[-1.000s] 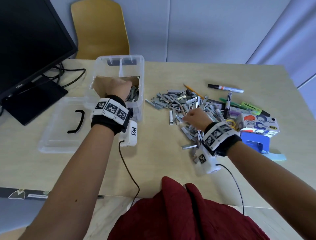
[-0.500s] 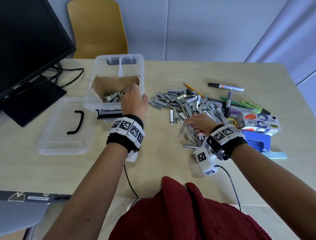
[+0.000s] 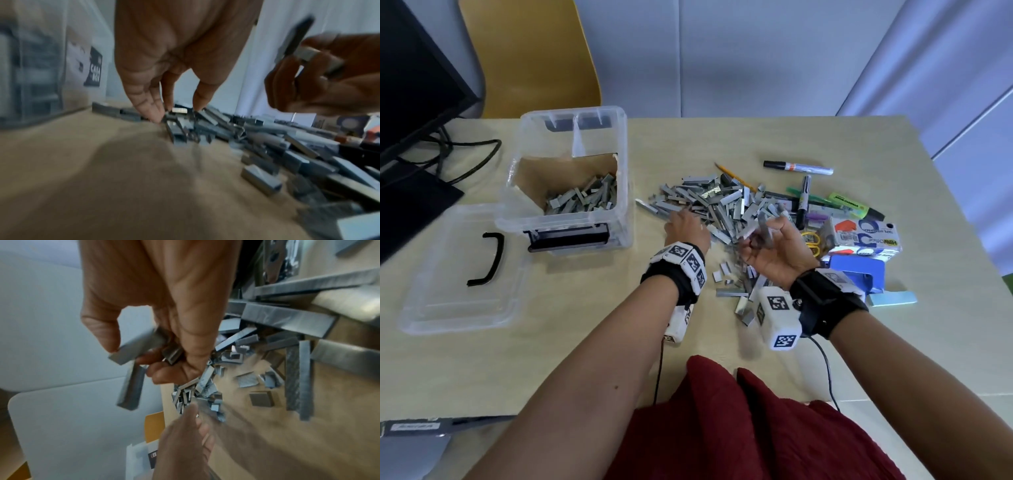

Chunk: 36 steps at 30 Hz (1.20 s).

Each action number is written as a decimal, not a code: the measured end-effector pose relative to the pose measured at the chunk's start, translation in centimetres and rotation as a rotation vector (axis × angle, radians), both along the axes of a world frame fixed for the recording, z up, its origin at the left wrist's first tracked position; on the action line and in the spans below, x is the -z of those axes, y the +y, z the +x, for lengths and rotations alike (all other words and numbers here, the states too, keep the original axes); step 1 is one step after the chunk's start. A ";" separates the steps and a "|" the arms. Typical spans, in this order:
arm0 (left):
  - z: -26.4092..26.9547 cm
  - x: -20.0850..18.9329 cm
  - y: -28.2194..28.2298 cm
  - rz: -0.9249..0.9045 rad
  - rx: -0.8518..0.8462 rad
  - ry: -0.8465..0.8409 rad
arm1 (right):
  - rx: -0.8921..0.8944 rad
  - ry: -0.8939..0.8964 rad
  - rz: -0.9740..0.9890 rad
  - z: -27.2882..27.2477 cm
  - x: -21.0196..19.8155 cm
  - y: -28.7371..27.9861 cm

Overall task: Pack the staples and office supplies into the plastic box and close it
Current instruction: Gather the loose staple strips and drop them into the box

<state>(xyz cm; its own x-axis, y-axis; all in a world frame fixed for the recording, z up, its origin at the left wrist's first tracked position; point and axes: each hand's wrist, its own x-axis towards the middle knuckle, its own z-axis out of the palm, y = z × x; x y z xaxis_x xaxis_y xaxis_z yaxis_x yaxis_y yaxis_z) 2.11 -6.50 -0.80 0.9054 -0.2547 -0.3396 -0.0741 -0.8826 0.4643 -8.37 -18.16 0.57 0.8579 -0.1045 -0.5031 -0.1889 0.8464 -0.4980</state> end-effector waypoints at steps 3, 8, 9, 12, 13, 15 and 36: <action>0.1 1.1 -0.7 0.114 0.010 -0.037 | 0.011 0.011 0.022 -0.3 0.2 -0.1; 0.0 1.5 -1.3 0.108 0.063 -0.084 | -0.080 0.084 0.034 0.4 0.7 0.2; 0.1 1.5 -1.3 0.102 0.064 -0.077 | -0.092 0.099 0.049 0.6 0.9 0.3; 0.9 1.7 -0.7 0.029 0.029 -0.010 | -0.115 0.164 0.086 0.9 1.1 0.3; 1.1 1.6 -0.4 -0.013 0.005 -0.002 | -0.130 0.190 0.070 0.9 1.1 0.3; 1.6 1.6 0.2 -0.123 -0.071 0.042 | -0.211 0.249 -0.058 1.2 0.8 0.2; 1.2 0.4 3.8 -0.063 0.158 0.123 | -0.471 0.132 -0.340 2.5 0.0 0.8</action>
<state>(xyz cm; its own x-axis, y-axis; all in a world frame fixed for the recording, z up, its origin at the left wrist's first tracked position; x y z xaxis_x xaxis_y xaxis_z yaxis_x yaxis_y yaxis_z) 3.35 -2.69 -1.17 0.8052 -0.4146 -0.4240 -0.1490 -0.8335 0.5321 -5.91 -17.31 0.54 0.7833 0.0983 -0.6138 -0.5842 0.4538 -0.6729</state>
